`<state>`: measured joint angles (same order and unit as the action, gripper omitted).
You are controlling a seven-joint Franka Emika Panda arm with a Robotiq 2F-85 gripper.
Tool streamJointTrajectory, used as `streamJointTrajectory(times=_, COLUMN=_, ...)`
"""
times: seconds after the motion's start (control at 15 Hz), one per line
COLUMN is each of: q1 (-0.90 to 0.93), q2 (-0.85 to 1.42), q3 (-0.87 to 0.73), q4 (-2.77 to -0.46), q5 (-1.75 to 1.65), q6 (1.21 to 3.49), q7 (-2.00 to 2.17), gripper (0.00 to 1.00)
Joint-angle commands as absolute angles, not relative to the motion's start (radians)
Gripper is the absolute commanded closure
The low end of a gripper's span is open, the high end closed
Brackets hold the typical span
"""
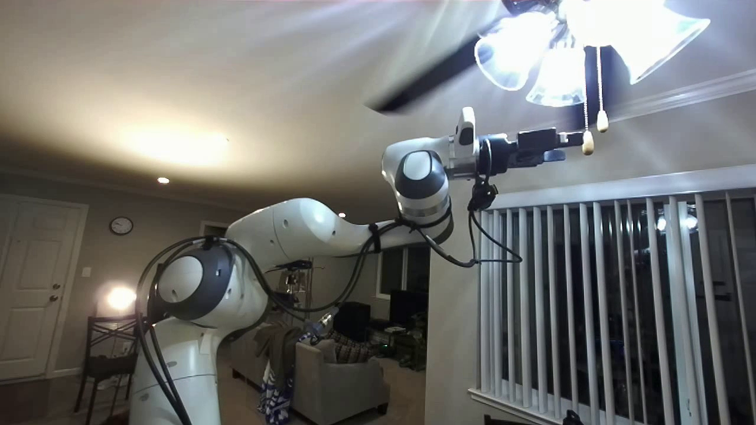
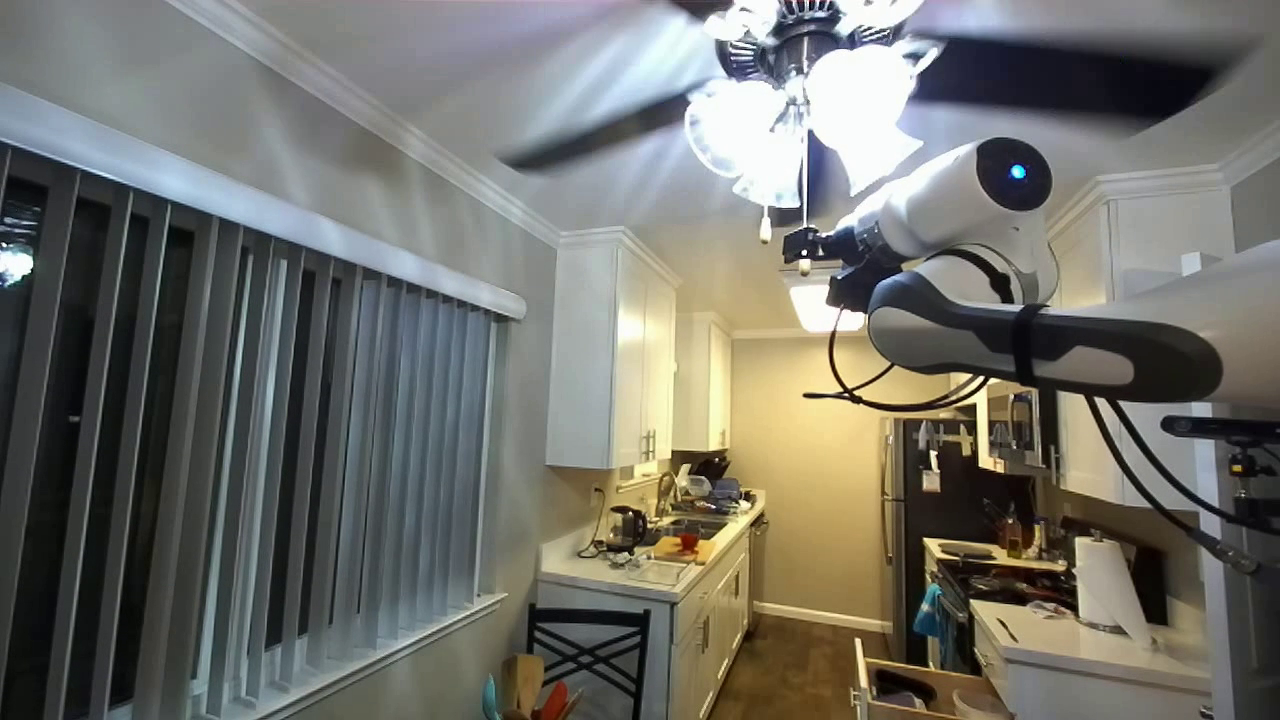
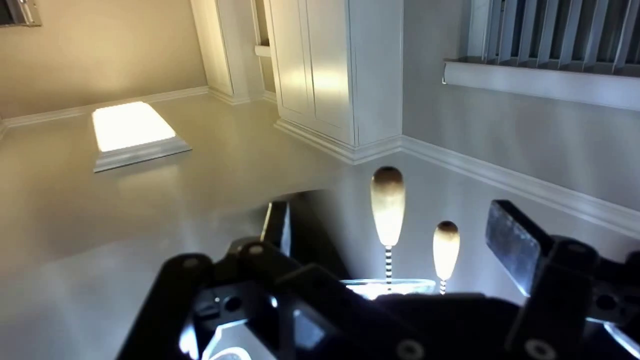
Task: Pull the longer cord of the ceiling lamp
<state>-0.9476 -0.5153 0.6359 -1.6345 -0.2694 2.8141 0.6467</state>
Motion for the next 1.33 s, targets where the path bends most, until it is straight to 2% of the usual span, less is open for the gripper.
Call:
streamJointTrajectory(times=0.0, q1=-0.981, q2=-0.493, q3=0.667, q4=-1.587, q5=-0.321, q6=2.778, q7=0.673, gripper=0.0)
streamJointTrajectory(times=0.33, q1=-1.02, q2=-0.47, q3=0.72, q4=-1.525, q5=-0.346, q6=2.752, q7=0.679, gripper=0.0)
streamJointTrajectory(times=0.47, q1=-1.031, q2=-0.463, q3=0.739, q4=-1.506, q5=-0.346, q6=2.741, q7=0.675, gripper=0.26)
streamJointTrajectory(times=0.67, q1=-1.047, q2=-0.444, q3=0.762, q4=-1.475, q5=-0.347, q6=2.695, q7=0.678, gripper=0.47)
streamJointTrajectory(times=1.13, q1=-1.1, q2=-0.382, q3=0.791, q4=-1.383, q5=-0.391, q6=2.615, q7=0.719, gripper=0.93)
streamJointTrajectory(times=1.27, q1=-1.098, q2=-0.362, q3=0.798, q4=-1.361, q5=-0.412, q6=2.604, q7=0.738, gripper=0.95)
